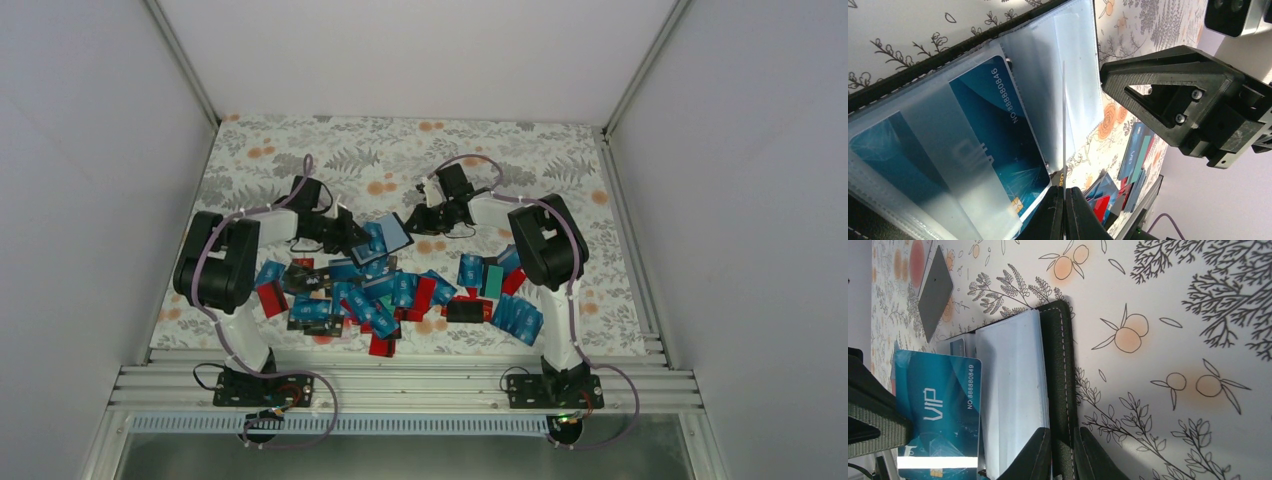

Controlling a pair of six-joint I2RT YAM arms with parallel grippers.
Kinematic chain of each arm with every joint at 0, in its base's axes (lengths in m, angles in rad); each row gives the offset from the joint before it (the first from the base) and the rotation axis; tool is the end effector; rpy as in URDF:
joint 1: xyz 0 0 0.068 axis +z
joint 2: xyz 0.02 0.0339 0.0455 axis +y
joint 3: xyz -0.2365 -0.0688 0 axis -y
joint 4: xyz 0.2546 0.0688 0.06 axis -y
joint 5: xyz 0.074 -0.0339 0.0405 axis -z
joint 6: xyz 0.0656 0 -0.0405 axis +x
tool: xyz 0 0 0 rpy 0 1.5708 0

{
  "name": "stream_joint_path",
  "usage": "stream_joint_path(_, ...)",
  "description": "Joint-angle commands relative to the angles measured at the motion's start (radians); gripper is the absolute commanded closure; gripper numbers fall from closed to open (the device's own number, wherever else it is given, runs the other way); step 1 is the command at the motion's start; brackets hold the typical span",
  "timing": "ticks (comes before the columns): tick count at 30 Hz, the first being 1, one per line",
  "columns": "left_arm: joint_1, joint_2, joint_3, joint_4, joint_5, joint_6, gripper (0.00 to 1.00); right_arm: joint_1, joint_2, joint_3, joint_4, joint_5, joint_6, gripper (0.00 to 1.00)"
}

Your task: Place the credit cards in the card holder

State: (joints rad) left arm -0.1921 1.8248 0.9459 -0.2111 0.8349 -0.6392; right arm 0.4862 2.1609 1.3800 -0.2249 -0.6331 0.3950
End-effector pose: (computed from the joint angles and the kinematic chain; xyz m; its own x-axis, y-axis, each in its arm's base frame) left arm 0.3271 -0.1131 0.0800 -0.9757 -0.2182 0.0209 -0.1463 0.5773 -0.8033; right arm 0.3732 0.2411 0.0662 -0.9419 -0.1469 -0.3019 -0.3189 0.6731 0.6673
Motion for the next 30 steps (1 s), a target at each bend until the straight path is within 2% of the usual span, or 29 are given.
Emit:
stream_joint_path(1, 0.005, -0.028, -0.007, -0.028, -0.007, 0.012, 0.98, 0.011, -0.001, -0.005, -0.007, -0.010, -0.008, 0.86)
stream_joint_path(21, 0.005, 0.108, 0.052, -0.037, 0.014, 0.001, 0.98, 0.014, -0.015, -0.009, -0.006, -0.029, -0.009, 0.86)
stream_joint_path(30, 0.001, 0.148, 0.079, 0.034, 0.014, -0.026, 0.98, 0.015, -0.005, -0.011, -0.004, -0.038, -0.007, 0.86)
